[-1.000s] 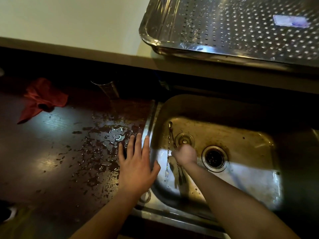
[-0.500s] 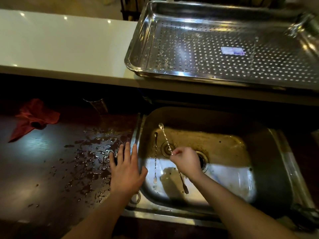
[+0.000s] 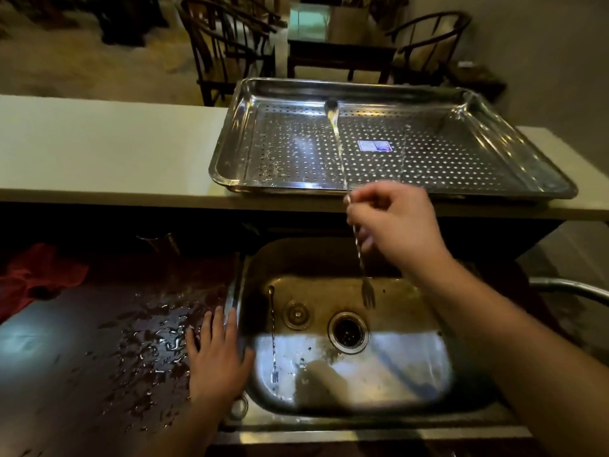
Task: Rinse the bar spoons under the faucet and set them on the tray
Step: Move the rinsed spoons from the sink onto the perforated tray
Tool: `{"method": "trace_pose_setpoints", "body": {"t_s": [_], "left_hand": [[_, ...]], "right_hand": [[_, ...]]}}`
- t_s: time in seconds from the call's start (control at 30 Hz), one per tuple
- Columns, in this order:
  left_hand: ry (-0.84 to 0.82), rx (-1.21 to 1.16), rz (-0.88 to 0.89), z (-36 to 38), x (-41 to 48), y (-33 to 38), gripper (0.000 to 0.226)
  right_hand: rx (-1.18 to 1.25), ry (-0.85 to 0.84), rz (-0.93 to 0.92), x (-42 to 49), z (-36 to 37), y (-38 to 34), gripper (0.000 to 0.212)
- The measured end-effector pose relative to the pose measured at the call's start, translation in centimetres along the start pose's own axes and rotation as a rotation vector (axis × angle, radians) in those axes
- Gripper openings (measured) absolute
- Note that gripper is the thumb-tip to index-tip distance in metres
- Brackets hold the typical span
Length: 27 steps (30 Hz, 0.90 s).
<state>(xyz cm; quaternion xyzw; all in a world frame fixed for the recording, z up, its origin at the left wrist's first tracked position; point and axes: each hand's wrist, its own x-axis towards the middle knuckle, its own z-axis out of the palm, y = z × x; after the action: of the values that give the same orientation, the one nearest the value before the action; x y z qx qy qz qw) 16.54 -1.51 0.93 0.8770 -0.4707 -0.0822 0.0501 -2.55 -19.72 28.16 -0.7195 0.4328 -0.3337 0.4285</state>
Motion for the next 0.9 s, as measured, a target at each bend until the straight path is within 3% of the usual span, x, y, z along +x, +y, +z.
{"method": "trace_pose_setpoints", "body": {"t_s": [0.23, 0.5, 0.67, 0.9], "left_hand": [[0.026, -0.045, 0.004, -0.5, -0.3, 0.0, 0.077], [0.025, -0.033, -0.003, -0.4, -0.1, -0.1, 0.076], [0.039, -0.044, -0.011, -0.4, -0.2, 0.0, 0.076], [0.017, -0.051, -0.022, -0.2, 0.2, 0.0, 0.077]], "right_hand": [[0.019, 0.006, 0.038, 8.0, -1.7, -4.0, 0.010], [-0.032, -0.013, 0.170, 14.1, 0.2, -3.0, 0.016], [0.020, 0.016, 0.271, 15.9, 0.8, -1.9, 0.005], [-0.022, 0.086, 0.369, 17.5, 1.3, -0.1, 0.018]]}}
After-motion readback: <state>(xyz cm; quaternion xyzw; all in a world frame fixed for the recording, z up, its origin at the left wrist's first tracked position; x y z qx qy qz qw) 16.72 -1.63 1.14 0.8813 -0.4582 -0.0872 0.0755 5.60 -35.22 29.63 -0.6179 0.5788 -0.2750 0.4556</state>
